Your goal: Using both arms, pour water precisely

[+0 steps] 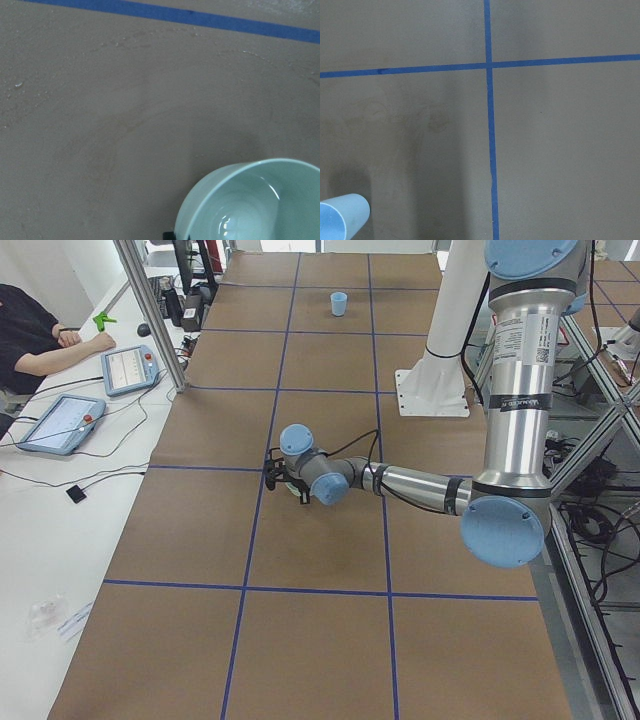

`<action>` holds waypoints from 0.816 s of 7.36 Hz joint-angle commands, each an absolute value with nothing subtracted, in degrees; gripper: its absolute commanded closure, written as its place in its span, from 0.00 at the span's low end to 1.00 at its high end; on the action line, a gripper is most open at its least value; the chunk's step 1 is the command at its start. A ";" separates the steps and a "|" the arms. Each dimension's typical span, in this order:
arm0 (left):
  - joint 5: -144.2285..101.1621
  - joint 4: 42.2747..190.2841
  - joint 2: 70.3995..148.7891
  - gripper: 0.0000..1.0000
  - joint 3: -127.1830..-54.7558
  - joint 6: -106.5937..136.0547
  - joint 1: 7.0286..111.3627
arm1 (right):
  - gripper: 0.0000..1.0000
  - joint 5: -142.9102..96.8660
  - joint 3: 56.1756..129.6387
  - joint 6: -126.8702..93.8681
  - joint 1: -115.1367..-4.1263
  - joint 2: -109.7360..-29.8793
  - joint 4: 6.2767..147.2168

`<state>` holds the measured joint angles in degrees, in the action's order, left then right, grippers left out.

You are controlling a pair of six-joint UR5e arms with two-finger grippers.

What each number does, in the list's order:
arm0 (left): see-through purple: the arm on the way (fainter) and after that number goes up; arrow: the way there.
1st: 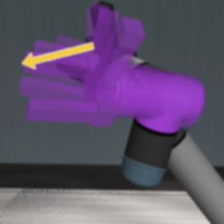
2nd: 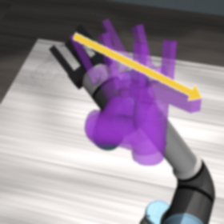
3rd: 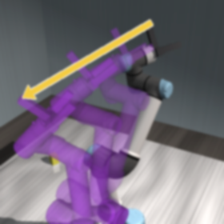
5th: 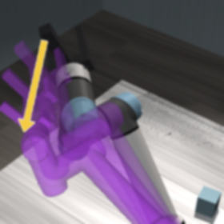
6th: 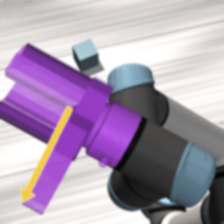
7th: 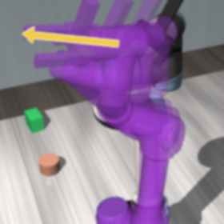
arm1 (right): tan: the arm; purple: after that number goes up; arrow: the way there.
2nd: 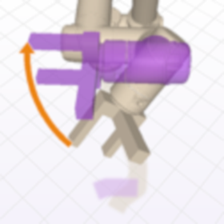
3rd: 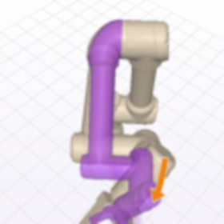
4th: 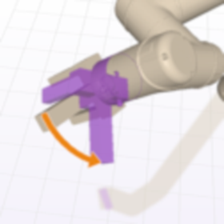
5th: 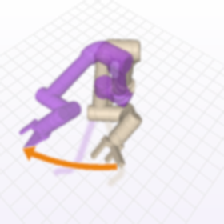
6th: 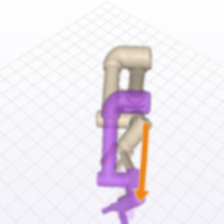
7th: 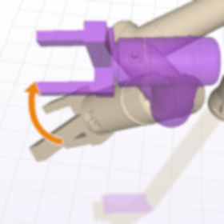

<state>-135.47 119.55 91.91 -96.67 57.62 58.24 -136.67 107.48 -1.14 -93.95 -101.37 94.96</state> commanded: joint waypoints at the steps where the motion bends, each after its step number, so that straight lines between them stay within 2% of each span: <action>1: -140.80 101.17 99.01 1.00 -104.98 57.39 63.89 | 0.01 -136.67 107.49 -1.14 -93.96 -101.34 94.92; 3: -139.32 88.63 112.88 1.00 -106.08 65.59 60.85 | 0.01 -136.67 107.49 -1.14 -93.87 -101.34 94.92; 5: -128.74 88.51 122.21 1.00 -104.78 83.23 46.23 | 0.01 -136.58 107.49 -1.14 -93.96 -101.43 94.92; 6: -124.23 89.20 127.13 1.00 -101.37 89.93 40.92 | 0.01 -136.50 107.49 -1.14 -93.96 -101.43 94.92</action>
<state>-130.62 89.01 120.56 -104.42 80.10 48.93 -136.59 107.49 -1.14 -93.94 -101.42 94.92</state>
